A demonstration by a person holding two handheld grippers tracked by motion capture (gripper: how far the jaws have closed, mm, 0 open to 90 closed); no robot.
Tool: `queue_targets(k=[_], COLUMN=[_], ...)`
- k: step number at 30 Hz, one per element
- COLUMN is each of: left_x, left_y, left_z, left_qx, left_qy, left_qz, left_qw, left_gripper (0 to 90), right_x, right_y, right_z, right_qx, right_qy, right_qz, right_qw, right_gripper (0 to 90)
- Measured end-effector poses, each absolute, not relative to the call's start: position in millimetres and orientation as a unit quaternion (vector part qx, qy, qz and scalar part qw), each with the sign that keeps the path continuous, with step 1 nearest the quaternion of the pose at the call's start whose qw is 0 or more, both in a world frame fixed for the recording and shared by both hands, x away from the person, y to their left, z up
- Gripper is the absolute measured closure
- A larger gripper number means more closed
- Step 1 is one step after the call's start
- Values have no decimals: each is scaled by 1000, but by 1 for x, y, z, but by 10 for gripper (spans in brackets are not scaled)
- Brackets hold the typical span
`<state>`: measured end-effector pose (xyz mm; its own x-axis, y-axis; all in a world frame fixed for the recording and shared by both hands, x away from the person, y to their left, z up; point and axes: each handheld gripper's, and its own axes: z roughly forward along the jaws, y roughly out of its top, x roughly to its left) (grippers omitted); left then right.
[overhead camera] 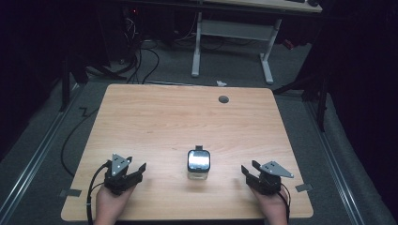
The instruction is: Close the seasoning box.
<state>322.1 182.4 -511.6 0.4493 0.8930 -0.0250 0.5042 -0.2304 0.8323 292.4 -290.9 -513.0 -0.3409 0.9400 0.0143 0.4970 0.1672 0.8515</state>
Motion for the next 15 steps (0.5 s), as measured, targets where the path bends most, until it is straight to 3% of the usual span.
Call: queue_targets(k=[6, 15], left_x=[316, 312], left_y=[197, 197], left_z=[-518, -516], left_qx=[744, 743], left_qy=[480, 477], left_qz=[226, 230], left_qw=[408, 410], left_gripper=[374, 378], right_x=[292, 289], right_y=[-293, -294], right_z=[-514, -513], right_qx=[513, 511], right_qy=[706, 703], right_qz=[400, 404], right_qw=[281, 284], right_gripper=[397, 394])
